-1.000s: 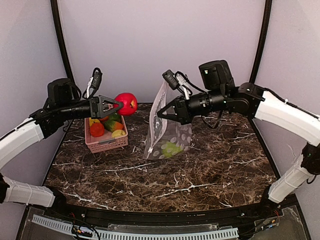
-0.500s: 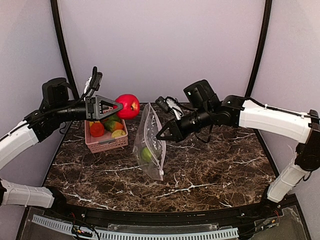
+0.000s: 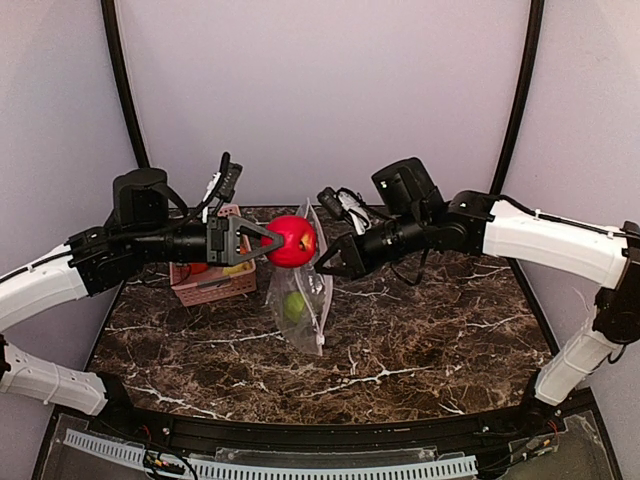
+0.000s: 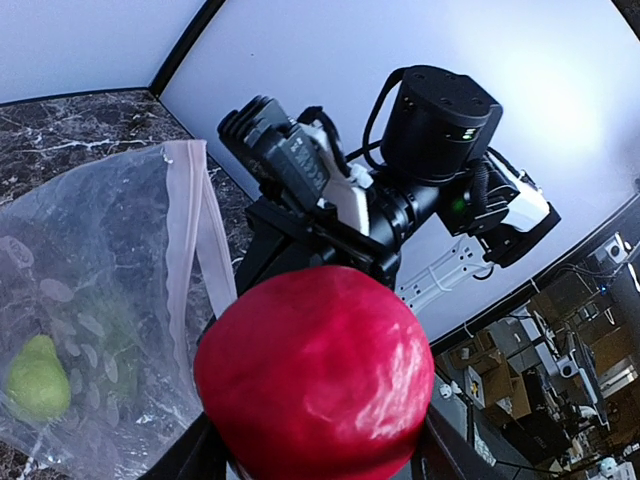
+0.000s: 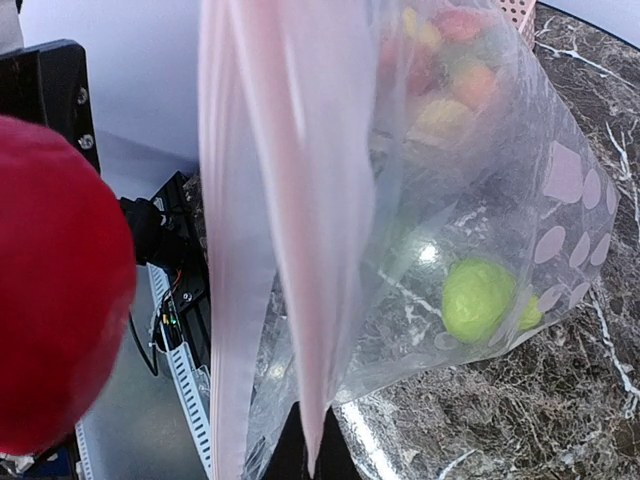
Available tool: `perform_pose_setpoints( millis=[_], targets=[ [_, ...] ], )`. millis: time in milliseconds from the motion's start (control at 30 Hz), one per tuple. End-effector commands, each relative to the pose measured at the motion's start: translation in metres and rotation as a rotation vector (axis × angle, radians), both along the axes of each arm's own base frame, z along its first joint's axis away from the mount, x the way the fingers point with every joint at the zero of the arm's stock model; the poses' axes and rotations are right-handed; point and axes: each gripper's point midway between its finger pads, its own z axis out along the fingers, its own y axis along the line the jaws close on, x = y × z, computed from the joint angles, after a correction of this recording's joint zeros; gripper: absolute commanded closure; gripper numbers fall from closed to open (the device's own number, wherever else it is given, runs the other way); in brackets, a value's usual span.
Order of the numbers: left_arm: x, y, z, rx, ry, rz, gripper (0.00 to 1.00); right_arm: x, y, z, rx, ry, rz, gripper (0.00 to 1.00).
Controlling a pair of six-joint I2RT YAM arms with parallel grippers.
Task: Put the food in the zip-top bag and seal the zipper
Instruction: Place the fake fruit in the zipper food storage bag.
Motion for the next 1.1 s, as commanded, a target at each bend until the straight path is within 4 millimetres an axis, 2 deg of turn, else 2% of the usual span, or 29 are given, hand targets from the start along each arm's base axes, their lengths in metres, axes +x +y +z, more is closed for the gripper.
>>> perform_pose_setpoints(
  millis=[0,167,267,500,900,1067],
  targets=[
    [0.008,-0.013,-0.013,0.047,0.013,0.055,0.45,0.0,-0.001,0.014,0.04,-0.02,-0.03,1.0],
    [0.014,-0.023,-0.023,0.105,0.003,0.077,0.45,-0.001,-0.004,0.02,0.047,-0.031,-0.037,1.0],
    [0.03,-0.012,-0.042,0.208,0.001,0.182,0.45,-0.003,-0.007,0.025,0.05,-0.043,-0.039,1.0],
    [0.048,0.0,-0.066,0.337,-0.008,0.276,0.46,-0.01,-0.003,0.033,0.064,-0.072,-0.005,1.0],
    [0.057,-0.008,-0.084,0.458,-0.033,0.285,0.46,-0.014,0.015,0.035,0.084,-0.078,0.031,1.0],
    [0.066,-0.006,-0.093,0.552,-0.056,0.324,0.46,-0.009,0.017,0.029,0.084,-0.077,0.002,1.0]
  ],
)
